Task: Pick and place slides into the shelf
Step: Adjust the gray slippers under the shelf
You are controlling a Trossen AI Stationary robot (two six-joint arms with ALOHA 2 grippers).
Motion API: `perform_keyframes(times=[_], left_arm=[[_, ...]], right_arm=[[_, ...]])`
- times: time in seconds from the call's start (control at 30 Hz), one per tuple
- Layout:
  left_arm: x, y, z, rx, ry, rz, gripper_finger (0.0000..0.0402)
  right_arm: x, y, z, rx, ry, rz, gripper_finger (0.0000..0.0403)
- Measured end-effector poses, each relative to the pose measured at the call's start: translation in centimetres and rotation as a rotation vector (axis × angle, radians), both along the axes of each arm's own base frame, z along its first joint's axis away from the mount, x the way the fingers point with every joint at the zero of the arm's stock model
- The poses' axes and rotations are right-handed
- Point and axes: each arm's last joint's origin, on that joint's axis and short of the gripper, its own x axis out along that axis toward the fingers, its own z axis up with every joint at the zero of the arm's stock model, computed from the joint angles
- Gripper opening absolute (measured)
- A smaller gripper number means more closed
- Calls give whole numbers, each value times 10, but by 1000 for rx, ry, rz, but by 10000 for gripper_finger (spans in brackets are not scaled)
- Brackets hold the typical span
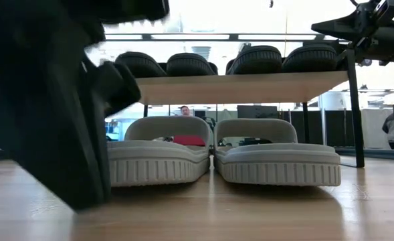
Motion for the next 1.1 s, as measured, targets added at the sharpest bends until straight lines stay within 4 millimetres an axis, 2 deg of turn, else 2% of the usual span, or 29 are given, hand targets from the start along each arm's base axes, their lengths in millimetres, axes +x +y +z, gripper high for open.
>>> perform_keyframes(times=[0.13, 0.27, 0.5, 0.7, 0.87, 1.1], left_arm=[[6, 13, -8, 39, 35, 35, 6], [14, 29, -7, 113, 13, 39, 6], [30, 70, -11, 220, 18, 80, 6], [34, 98, -15, 306, 79, 124, 6], [35, 105, -15, 389, 81, 101, 6], [37, 118, -18, 466, 89, 157, 6]], right_arm=[[0, 0, 0, 0, 0, 0, 183], [0, 0, 0, 0, 0, 0, 183], [0, 0, 0, 0, 0, 0, 183], [0, 0, 0, 0, 0, 0, 183], [0, 0, 0, 0, 1, 0, 183], [0, 0, 0, 0, 0, 0, 183]])
